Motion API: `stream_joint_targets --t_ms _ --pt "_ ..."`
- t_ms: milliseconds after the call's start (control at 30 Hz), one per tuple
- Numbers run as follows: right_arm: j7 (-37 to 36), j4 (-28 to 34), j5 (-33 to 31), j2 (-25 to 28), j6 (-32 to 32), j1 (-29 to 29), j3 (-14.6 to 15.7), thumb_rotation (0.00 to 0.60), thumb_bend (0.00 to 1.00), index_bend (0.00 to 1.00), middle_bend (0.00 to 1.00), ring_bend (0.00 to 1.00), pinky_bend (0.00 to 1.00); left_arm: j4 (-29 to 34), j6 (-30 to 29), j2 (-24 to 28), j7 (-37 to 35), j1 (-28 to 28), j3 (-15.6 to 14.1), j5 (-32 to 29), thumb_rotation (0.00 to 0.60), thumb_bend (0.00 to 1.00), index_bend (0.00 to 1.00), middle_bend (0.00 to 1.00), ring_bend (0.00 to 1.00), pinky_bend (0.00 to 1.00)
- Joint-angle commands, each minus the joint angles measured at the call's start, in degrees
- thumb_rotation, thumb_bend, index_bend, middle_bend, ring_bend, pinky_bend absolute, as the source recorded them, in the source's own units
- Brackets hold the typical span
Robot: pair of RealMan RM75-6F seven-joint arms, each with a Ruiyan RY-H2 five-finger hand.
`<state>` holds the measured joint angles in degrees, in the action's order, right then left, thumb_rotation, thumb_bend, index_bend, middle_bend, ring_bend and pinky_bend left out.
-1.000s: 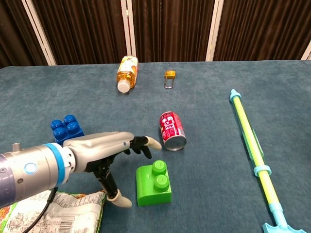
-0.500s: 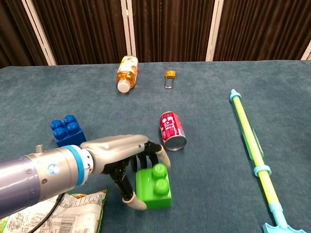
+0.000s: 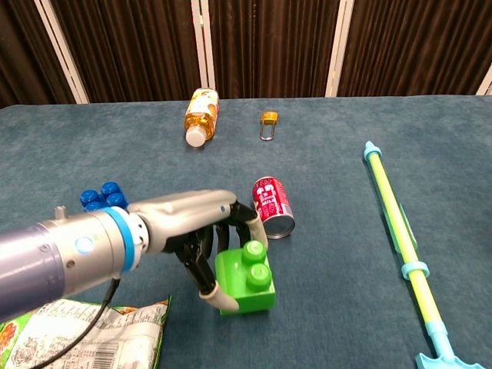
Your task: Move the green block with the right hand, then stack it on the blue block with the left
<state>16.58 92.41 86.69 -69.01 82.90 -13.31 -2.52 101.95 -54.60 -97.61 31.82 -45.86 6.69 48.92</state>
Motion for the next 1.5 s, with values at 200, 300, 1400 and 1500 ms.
stream_joint_targets --t_ms 200,300,1400,1500 --pt "0.50 0.07 0.20 -0.21 -0.44 0.16 -0.21 0.600 0.00 0.00 0.00 0.00 0.00 5.77 -2.46 9.82 -3.40 1.67 0.94 3.89 0.600 0.14 0.46 0.47 0.47 0.45" --pt "0.78 0.14 0.34 -0.31 -0.49 0.19 -0.28 0.600 0.00 0.00 0.00 0.00 0.00 6.86 -4.02 13.42 -4.50 2.59 1.79 4.19 0.600 0.14 0.46 0.47 0.47 0.45" --pt "2.44 1.26 1.50 -0.82 -2.72 -0.03 -0.23 0.600 0.00 0.00 0.00 0.00 0.00 -7.47 6.31 26.46 -32.12 10.47 1.47 10.00 0.600 0.16 0.46 0.47 0.47 0.44" --pt "2.29 1.11 1.33 -0.78 -2.81 0.04 -0.30 0.600 0.00 0.00 0.00 0.00 0.00 -9.47 7.11 25.06 -33.69 10.31 1.51 10.58 0.600 0.16 0.46 0.47 0.47 0.44"
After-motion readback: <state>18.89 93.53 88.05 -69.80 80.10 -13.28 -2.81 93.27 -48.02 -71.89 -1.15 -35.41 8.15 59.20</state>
